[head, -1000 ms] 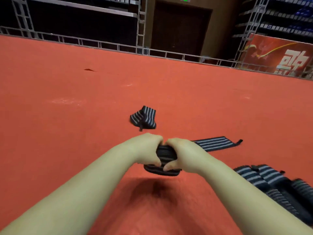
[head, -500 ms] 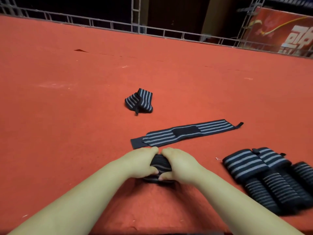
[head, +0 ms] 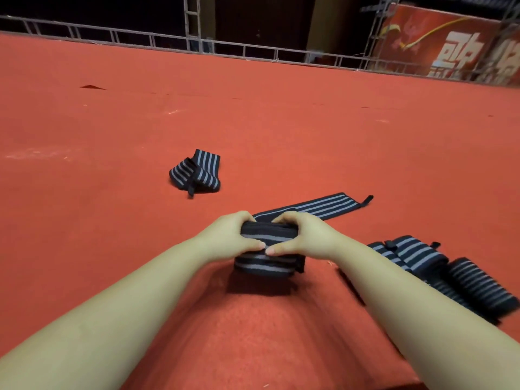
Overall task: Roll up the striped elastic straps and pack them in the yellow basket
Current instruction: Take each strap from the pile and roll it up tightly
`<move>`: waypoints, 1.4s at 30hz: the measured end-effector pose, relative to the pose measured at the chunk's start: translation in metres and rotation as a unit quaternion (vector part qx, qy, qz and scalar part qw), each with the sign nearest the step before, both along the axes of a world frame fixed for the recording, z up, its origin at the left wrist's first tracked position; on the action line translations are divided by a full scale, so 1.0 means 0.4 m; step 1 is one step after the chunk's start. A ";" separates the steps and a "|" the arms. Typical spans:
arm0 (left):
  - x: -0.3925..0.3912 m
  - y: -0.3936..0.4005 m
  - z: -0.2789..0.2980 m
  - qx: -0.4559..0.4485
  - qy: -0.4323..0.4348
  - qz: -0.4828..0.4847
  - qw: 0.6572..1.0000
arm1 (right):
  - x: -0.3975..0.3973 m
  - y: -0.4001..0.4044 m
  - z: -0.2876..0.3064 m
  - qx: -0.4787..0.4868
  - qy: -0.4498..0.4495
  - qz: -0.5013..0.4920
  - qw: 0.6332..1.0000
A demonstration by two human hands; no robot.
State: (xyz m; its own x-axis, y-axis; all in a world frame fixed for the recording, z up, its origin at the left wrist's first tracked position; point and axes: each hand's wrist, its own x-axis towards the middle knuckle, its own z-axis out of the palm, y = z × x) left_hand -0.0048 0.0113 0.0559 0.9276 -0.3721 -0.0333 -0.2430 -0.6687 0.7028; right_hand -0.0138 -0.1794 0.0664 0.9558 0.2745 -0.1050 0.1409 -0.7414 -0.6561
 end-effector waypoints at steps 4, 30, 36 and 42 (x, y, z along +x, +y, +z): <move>0.050 -0.097 0.005 -0.117 0.052 0.033 0.991 | 0.052 -0.099 0.062 0.012 0.006 -0.028 1.000; 0.180 -0.331 -0.176 -0.041 0.037 0.133 0.990 | 0.212 -0.340 -0.069 -0.272 -0.046 -0.115 0.954; 0.186 -0.053 -0.152 -0.069 -0.035 0.249 0.965 | 0.215 -0.118 -0.090 -0.244 -0.113 -0.018 0.963; 0.159 0.184 -0.166 0.219 0.067 0.295 0.928 | 0.184 0.107 -0.175 -0.187 -0.087 0.044 0.977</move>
